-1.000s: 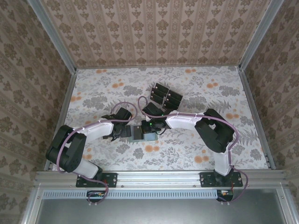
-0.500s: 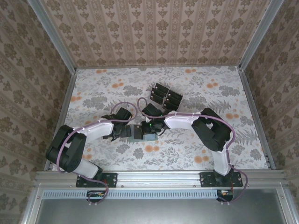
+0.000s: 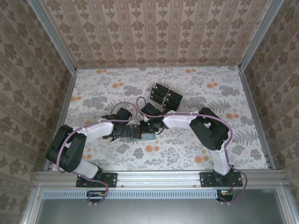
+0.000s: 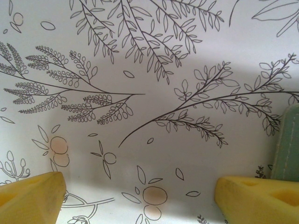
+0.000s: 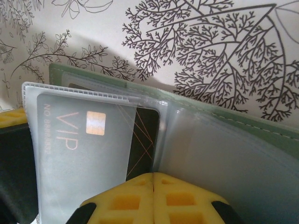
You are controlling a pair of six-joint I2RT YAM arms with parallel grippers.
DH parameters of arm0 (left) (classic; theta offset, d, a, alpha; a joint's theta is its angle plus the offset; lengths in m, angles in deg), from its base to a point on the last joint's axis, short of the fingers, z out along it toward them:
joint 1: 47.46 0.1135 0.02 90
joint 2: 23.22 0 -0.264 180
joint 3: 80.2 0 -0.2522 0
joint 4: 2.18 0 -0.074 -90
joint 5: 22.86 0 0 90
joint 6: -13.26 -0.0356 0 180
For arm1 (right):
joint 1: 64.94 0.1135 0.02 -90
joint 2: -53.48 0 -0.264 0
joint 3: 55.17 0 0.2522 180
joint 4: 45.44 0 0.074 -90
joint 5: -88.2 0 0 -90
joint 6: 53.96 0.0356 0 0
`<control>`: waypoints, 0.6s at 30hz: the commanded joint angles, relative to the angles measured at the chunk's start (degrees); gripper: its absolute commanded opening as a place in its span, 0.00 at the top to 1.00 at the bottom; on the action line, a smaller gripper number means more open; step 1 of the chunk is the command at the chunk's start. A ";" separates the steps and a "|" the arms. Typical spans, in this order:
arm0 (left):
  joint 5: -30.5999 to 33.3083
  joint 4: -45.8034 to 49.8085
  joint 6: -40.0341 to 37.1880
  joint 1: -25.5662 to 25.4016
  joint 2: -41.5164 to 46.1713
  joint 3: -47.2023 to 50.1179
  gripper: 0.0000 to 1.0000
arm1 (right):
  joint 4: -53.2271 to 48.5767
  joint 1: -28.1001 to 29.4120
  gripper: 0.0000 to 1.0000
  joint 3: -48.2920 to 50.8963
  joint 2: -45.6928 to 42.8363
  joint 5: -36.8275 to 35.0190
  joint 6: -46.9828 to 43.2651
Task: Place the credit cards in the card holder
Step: Insert the credit card into the card slot.
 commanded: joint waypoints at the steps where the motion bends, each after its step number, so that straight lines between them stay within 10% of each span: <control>1: -0.08 0.01 0.21 -0.18 -1.94 0.50 0.00 | 2.01 0.83 0.91 -0.67 0.32 2.38 0.86; 18: 0.05 1.66 -0.91 -0.35 -1.19 -2.00 0.00 | 4.04 -3.72 0.74 14.76 -9.09 -4.28 1.02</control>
